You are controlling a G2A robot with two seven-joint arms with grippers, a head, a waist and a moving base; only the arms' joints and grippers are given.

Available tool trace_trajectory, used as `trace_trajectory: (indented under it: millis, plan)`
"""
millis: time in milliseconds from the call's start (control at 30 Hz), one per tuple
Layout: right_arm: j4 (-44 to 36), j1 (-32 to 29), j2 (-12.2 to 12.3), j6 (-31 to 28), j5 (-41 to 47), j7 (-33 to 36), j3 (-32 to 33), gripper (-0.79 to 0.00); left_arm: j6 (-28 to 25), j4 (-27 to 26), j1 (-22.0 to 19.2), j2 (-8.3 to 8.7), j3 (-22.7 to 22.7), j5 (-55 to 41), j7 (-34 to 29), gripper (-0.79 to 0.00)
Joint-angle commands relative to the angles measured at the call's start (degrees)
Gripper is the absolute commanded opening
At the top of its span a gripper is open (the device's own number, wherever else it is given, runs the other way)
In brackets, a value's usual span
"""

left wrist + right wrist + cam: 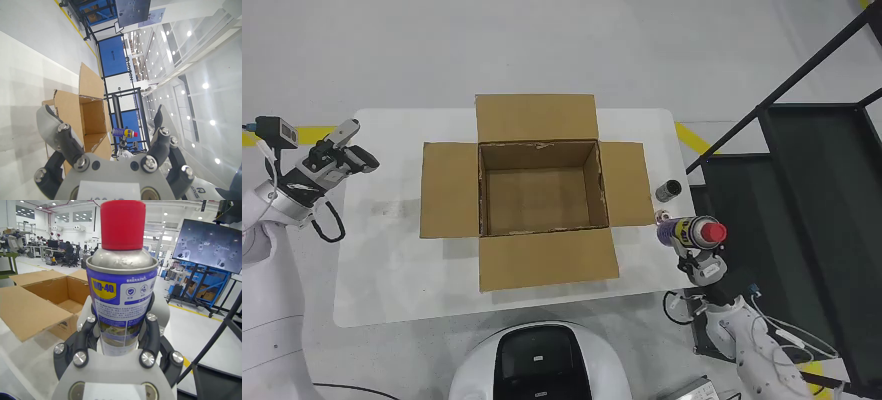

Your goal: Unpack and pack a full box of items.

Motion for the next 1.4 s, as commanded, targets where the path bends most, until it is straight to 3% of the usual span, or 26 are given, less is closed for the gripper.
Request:
trace_trajectory:
  millis: [0, 133, 300, 1100, 1267, 1367]
  plan:
    - [-6.45, -1.26, 0.22, -0.52, -0.68, 5.12, 1.55, -0.785, 0.00, 0.00, 0.00, 0.00, 0.00, 0.00, 0.00, 0.000]
    - [-11.83, 0.21, 0.27, -2.98, -1.06, 12.25, 1.14, -0.785, 0.00, 0.00, 0.00, 0.00, 0.00, 0.00, 0.00, 0.000]
    - [-13.07, 5.48, -0.08, -5.76, -0.66, 19.81, -2.26, -0.785, 0.00, 0.00, 0.00, 0.00, 0.00, 0.00, 0.00, 0.000]
    - [-13.17, 5.55, -0.08, -5.77, -0.75, 20.13, -2.33, -0.785, 0.00, 0.00, 0.00, 0.00, 0.00, 0.00, 0.00, 0.000]
    - [-18.11, 11.63, 0.43, -12.26, -7.56, 35.68, -3.51, -0.785, 0.00, 0.00, 0.00, 0.00, 0.00, 0.00, 0.00, 0.000]
    - [-21.28, 17.86, 0.76, -19.77, -13.27, 44.72, -6.07, -0.785, 0.00, 0.00, 0.00, 0.00, 0.00, 0.00, 0.00, 0.000]
